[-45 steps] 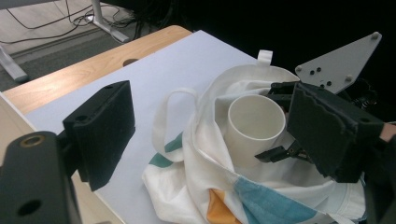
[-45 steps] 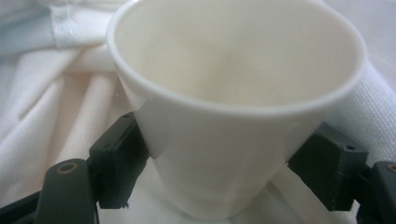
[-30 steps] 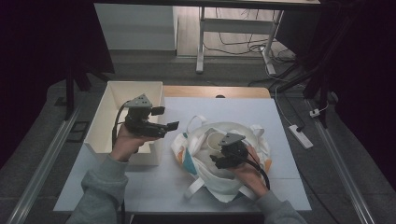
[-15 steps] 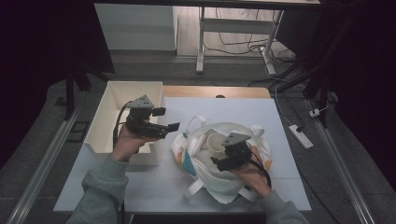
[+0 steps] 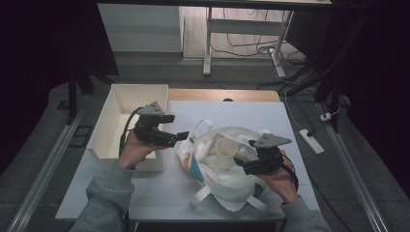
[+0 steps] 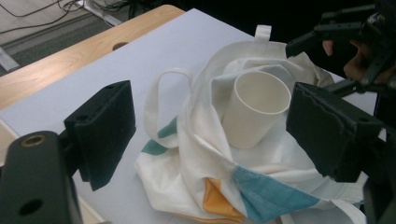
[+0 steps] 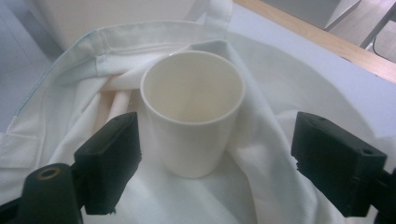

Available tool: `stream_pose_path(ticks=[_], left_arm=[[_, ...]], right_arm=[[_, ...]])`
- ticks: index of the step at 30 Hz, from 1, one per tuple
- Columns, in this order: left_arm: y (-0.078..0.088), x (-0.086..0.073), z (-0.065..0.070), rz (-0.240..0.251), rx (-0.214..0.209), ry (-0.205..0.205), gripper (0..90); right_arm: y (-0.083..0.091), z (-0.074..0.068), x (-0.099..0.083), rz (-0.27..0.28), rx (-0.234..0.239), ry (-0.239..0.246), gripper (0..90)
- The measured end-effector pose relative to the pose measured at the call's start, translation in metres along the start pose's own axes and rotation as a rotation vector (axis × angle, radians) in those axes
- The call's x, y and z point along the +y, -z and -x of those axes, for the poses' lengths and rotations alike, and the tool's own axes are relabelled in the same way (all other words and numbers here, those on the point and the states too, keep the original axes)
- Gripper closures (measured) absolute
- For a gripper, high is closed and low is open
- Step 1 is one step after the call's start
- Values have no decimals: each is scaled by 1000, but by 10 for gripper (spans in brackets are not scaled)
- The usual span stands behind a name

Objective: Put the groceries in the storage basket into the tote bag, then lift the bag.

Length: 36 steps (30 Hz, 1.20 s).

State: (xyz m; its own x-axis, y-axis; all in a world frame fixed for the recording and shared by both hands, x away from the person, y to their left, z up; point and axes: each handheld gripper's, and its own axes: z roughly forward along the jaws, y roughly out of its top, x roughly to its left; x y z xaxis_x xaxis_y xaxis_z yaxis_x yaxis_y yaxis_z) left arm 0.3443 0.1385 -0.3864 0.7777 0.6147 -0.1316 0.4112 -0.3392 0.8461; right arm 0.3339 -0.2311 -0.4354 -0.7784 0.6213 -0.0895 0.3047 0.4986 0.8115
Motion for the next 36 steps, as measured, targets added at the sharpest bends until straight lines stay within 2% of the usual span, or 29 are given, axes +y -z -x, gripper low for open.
stream_pose_path(ticks=[3,13,24,36], left_arm=[[-3,-1,1,-19,3,-3,164],[-11,-11,6,-72,-24,-16,186],[-11,-14,15,-80,-39,-44,202],[-26,-15,26,-126,-29,-82,223]], right_arm=[[5,5,-2,8,-8,-15,184],[17,20,-9,31,-19,-52,216],[25,25,-11,40,-39,-61,222],[26,26,-14,31,-51,-62,223]])
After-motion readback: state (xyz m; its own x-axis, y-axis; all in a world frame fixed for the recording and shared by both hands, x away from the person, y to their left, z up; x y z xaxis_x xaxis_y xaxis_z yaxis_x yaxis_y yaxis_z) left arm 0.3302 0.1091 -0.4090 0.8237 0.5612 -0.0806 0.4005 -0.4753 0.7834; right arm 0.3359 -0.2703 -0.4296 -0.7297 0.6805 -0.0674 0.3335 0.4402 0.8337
